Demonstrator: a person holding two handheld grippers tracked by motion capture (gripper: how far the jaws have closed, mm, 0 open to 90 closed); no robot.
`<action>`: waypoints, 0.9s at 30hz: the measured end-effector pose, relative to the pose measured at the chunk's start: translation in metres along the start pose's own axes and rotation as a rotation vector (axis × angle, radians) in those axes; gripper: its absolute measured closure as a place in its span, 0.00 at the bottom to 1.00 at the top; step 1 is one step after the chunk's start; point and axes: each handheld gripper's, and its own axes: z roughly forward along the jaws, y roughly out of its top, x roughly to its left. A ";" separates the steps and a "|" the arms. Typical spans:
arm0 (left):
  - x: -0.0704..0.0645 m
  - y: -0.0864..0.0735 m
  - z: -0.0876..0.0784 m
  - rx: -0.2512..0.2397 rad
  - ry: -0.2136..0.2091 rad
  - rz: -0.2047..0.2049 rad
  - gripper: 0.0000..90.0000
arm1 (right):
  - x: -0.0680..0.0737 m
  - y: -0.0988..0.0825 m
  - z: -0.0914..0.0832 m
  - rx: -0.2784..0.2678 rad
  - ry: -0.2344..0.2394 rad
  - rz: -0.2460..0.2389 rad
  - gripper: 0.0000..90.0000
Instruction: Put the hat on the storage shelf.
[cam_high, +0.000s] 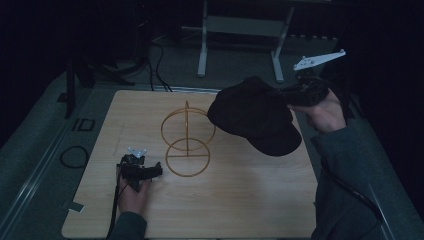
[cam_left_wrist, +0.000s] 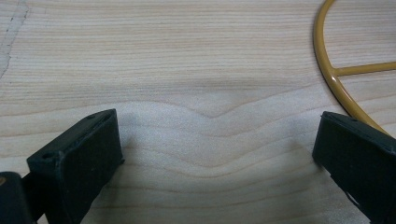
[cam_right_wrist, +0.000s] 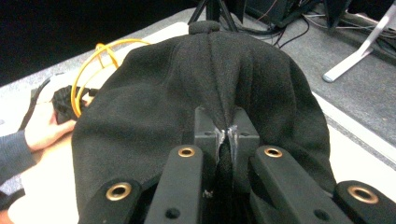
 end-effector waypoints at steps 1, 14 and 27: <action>0.000 0.000 0.000 0.000 0.000 0.000 0.01 | 0.000 0.000 0.000 -0.005 0.006 0.002 0.95; 0.000 0.000 0.000 0.000 0.000 0.000 0.01 | 0.006 0.009 0.004 -0.044 0.017 0.001 0.95; 0.000 0.000 0.000 0.000 0.000 0.001 0.01 | 0.012 0.018 0.009 -0.090 0.042 0.002 0.95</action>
